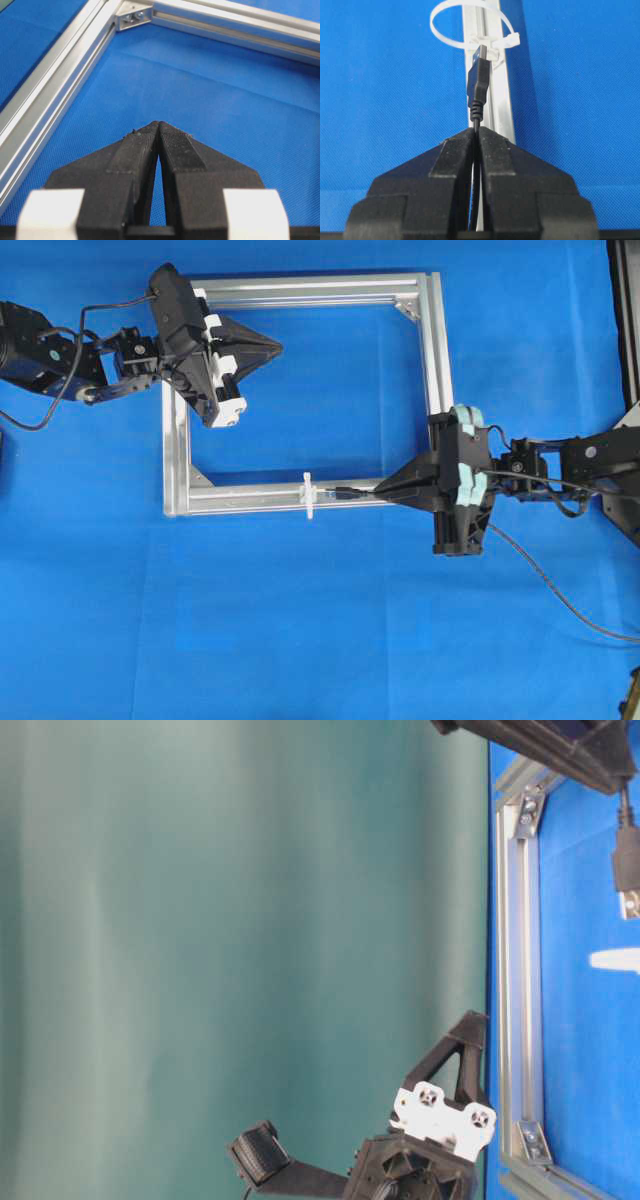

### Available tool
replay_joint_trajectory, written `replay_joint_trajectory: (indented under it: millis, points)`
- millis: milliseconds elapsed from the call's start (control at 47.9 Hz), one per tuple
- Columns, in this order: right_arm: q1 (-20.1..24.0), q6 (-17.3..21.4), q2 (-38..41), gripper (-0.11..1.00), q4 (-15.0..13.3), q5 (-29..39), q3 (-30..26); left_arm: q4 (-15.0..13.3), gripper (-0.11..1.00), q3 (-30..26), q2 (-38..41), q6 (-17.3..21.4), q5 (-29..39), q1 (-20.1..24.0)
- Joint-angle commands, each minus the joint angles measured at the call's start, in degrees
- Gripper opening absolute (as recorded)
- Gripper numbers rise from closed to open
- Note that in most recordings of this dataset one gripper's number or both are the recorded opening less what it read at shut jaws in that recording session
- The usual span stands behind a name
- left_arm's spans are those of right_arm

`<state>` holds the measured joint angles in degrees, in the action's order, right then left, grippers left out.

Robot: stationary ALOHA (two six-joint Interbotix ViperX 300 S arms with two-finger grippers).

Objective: Insert the wire through the string loop located in the center.
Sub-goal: 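Move the right gripper left, pushing the USB plug through the white loop, then move the open left gripper toward the plug emerging from the loop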

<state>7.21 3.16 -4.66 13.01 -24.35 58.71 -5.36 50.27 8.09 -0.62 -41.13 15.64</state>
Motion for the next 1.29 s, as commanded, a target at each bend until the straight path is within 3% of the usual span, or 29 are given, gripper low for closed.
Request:
replay_joint_trajectory:
  millis: [0,709,1273]
  points:
    - [0.0,0.0,0.09,-0.02,-0.09,-0.62,-1.76,0.18,0.0,-0.35,-1.76,0.09,-0.18,0.0]
    - [-0.26,-1.85,9.84,-0.02,-0.18,-0.53,-13.18,0.09,0.0,-0.09,-1.76,0.18,-0.53,-0.09]
    - [-1.05,-2.9,11.43,-0.02,-0.26,-1.05,-14.77,0.09,0.0,-0.18,-1.76,-0.09,-0.53,-0.35]
